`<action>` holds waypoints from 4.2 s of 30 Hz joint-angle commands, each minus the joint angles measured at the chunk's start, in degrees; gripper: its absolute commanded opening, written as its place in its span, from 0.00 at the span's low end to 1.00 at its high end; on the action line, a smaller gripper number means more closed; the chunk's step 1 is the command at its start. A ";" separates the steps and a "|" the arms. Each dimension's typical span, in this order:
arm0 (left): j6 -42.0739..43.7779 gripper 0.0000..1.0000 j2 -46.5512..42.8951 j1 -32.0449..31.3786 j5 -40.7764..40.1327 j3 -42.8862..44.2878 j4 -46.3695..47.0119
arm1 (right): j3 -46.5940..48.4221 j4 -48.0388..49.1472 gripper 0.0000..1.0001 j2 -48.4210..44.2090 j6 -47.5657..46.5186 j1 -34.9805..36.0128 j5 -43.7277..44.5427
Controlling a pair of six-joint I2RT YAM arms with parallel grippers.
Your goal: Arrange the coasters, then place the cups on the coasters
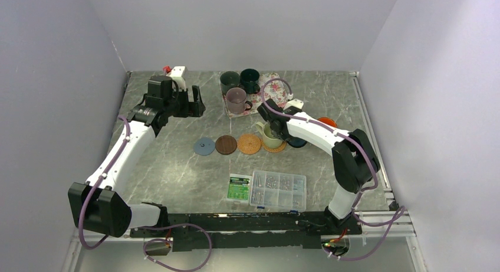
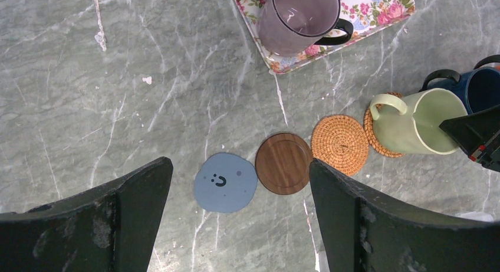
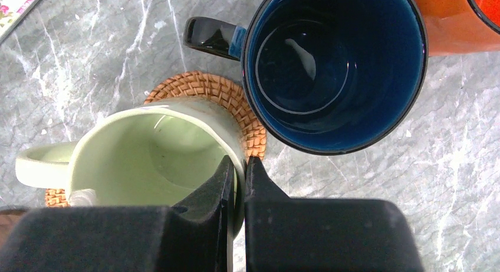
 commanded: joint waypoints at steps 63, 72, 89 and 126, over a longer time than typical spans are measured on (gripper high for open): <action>-0.17 0.93 -1.65 0.03 -0.14 -0.24 2.28 | -4.87 9.02 0.40 -19.09 -16.72 -1.29 -3.65; 0.10 0.93 -1.86 0.08 -0.78 -0.15 2.09 | 6.79 9.83 0.48 -10.48 -28.04 -6.11 -14.54; 0.54 0.93 -0.44 0.03 -1.22 0.13 1.66 | 30.71 15.55 0.52 14.11 -36.80 -10.75 -29.01; 0.32 0.93 0.73 0.02 1.87 0.92 1.12 | 56.17 15.74 0.40 40.58 -38.47 -8.09 -36.06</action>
